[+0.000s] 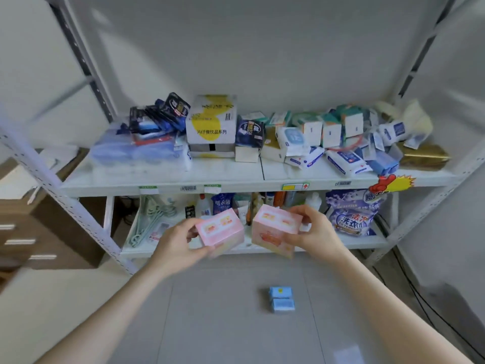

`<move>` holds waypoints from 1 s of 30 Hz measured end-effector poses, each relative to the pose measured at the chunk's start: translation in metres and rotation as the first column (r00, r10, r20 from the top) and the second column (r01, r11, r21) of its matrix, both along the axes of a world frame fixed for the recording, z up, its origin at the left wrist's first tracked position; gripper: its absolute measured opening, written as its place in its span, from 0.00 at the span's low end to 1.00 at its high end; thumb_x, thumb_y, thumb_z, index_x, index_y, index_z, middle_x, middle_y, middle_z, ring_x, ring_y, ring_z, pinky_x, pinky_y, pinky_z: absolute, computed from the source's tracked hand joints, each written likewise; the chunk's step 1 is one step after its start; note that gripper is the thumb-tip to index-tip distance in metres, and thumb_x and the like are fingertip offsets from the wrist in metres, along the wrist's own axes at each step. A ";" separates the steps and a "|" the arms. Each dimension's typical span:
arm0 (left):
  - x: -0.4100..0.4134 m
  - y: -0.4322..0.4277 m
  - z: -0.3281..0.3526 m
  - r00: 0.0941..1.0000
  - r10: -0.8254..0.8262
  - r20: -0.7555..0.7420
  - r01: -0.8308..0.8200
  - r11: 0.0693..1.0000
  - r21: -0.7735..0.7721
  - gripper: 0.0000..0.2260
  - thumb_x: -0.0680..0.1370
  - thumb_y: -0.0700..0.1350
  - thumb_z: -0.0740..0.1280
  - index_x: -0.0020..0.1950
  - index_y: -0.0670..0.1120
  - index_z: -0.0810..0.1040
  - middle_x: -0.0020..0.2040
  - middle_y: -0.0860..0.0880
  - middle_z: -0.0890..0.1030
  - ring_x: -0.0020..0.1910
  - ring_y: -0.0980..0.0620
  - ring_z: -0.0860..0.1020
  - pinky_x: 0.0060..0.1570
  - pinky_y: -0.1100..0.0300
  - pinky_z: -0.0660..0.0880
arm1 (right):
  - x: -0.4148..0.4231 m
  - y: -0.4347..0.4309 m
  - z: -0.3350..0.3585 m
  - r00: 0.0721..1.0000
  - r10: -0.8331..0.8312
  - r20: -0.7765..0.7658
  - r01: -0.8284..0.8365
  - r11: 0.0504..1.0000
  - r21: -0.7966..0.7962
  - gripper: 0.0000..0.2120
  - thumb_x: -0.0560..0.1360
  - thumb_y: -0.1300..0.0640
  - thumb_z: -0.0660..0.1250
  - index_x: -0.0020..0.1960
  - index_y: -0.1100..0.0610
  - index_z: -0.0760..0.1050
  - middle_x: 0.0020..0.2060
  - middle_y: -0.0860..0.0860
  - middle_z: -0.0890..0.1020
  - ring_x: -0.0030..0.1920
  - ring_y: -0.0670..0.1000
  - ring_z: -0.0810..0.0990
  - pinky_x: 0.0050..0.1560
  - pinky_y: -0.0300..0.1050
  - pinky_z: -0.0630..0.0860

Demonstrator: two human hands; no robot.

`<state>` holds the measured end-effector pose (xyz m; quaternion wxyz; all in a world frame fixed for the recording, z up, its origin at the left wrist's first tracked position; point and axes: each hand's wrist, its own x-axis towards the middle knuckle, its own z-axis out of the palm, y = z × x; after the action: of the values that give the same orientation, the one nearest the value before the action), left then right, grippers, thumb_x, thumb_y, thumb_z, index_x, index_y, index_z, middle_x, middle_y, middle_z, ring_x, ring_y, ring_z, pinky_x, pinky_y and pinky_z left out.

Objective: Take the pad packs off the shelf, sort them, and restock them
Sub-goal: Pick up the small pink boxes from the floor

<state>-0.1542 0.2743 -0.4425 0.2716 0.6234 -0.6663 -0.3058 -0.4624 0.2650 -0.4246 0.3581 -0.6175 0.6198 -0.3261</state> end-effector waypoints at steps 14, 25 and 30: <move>0.043 0.013 0.200 0.990 -0.029 -0.141 0.006 0.986 -0.164 0.21 0.67 0.47 0.79 0.57 0.53 0.79 0.52 0.57 0.83 0.49 0.56 0.82 0.52 0.59 0.78 | 0.030 0.000 0.175 0.922 0.081 0.380 -0.003 0.980 -0.201 0.25 0.64 0.56 0.79 0.59 0.52 0.75 0.51 0.49 0.83 0.50 0.48 0.83 0.47 0.45 0.81; 0.078 0.012 0.316 0.979 -0.034 -0.203 -0.031 0.950 -0.312 0.17 0.68 0.40 0.77 0.55 0.46 0.80 0.52 0.47 0.84 0.50 0.52 0.82 0.53 0.58 0.78 | 0.050 -0.014 0.277 0.872 0.209 0.443 -0.058 0.942 -0.329 0.21 0.65 0.59 0.79 0.56 0.57 0.77 0.47 0.53 0.85 0.43 0.51 0.86 0.37 0.40 0.81; 0.089 -0.007 0.357 0.996 -0.033 -0.081 0.002 0.934 -0.358 0.19 0.67 0.50 0.79 0.56 0.54 0.81 0.54 0.54 0.83 0.52 0.55 0.82 0.62 0.51 0.75 | 0.056 -0.030 0.312 0.863 0.292 0.412 -0.120 0.911 -0.395 0.26 0.59 0.54 0.78 0.55 0.56 0.78 0.44 0.51 0.86 0.43 0.53 0.86 0.38 0.42 0.82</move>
<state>-0.0651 0.2672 -0.0854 0.4060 0.5441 -0.7041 -0.2085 -0.4068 0.2351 -0.1122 0.4106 -0.6399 0.3763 -0.5294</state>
